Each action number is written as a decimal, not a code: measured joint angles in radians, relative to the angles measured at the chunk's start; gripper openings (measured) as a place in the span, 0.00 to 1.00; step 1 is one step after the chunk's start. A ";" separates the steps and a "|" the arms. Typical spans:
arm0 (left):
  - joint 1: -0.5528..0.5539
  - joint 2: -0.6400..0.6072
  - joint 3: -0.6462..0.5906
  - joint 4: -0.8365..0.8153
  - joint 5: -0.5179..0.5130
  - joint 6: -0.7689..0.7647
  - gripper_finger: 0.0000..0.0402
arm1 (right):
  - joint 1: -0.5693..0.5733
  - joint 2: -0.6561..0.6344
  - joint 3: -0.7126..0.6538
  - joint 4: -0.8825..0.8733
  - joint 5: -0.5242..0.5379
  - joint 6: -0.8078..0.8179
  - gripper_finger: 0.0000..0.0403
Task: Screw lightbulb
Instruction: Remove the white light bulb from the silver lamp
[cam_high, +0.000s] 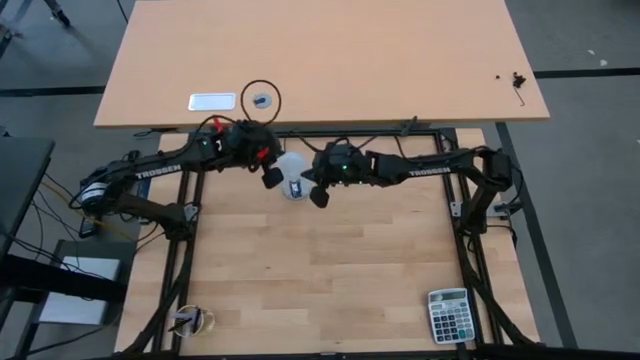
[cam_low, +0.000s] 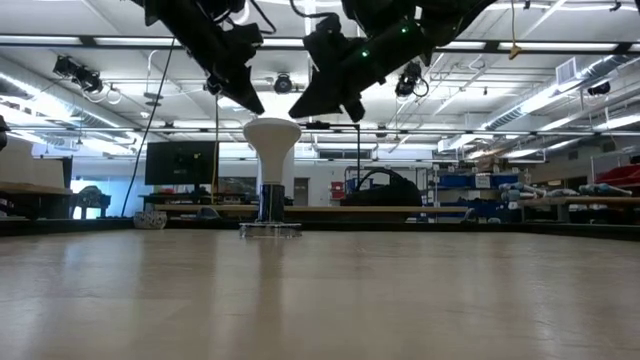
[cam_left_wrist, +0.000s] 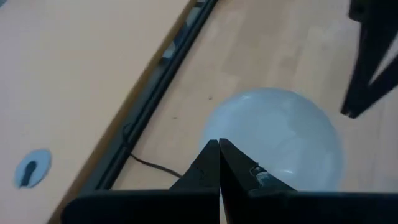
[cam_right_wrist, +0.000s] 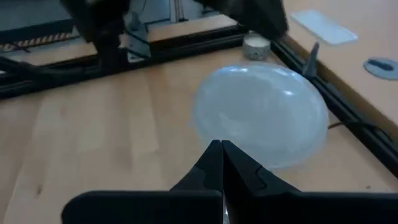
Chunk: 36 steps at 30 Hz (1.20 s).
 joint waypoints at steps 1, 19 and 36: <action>0.003 0.000 0.000 -0.003 0.010 0.000 0.00 | 0.005 0.007 0.002 0.025 0.011 -0.001 0.02; -0.004 0.044 0.003 -0.042 0.038 0.004 0.00 | -0.040 0.045 0.002 0.023 0.025 0.017 0.02; -0.061 0.010 0.000 -0.028 0.056 -0.005 0.00 | -0.149 0.007 0.002 0.005 0.030 0.044 0.02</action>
